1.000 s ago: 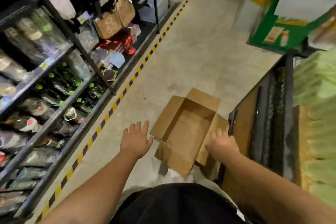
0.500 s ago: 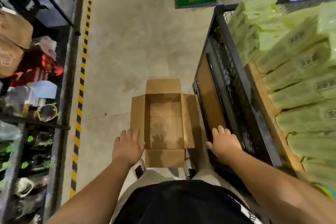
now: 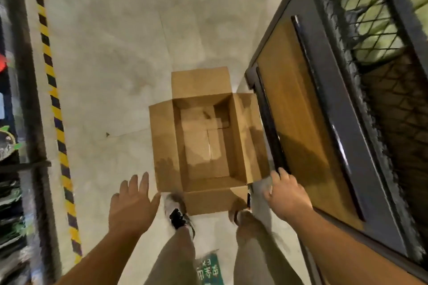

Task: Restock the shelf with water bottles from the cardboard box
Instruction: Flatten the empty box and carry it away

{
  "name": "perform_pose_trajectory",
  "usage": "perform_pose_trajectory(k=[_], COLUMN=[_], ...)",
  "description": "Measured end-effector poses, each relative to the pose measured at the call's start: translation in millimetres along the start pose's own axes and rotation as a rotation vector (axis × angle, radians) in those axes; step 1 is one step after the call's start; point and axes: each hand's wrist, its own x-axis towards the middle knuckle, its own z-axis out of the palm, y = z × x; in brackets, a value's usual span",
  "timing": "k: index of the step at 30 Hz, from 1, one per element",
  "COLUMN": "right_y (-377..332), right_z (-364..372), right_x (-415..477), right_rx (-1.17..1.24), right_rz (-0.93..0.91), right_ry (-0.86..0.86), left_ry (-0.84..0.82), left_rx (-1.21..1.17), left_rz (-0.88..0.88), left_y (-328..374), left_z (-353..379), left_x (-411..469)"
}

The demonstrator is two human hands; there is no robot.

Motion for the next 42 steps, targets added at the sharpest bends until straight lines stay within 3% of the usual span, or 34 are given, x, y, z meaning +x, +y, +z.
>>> perform_pose_trajectory(k=[5, 9, 13, 15, 20, 27, 34, 42], right_y=[-16, -26, -37, -42, -41, -27, -51, -119], right_z=[38, 61, 88, 105, 145, 156, 148, 146], right_x=[157, 267, 337, 360, 391, 398, 376, 341], right_rx=[-0.001, -0.006, 0.135, 0.227, 0.694, 1.007, 1.002, 1.003], right_rz=[0.024, 0.018, 0.006, 0.014, -0.006, -0.163, -0.297, -0.272], right_ry=[-0.037, 0.097, 0.193, 0.203, 0.096, -0.009, 0.006, 0.178], left_ry=[0.051, 0.043, 0.139, 0.173, 0.28, 0.354, 0.371, 0.215], left_rx=[-0.021, 0.029, -0.304, -0.348, -0.546, -0.689, -0.766, -0.824], left_rz=[0.06, 0.082, -0.05, -0.112, -0.071, -0.062, 0.04, -0.101], left_y=[27, 64, 100, 107, 112, 97, 59, 25], left_z=[75, 134, 175, 195, 229, 243, 252, 249], left_x=[121, 211, 269, 288, 305, 319, 327, 333])
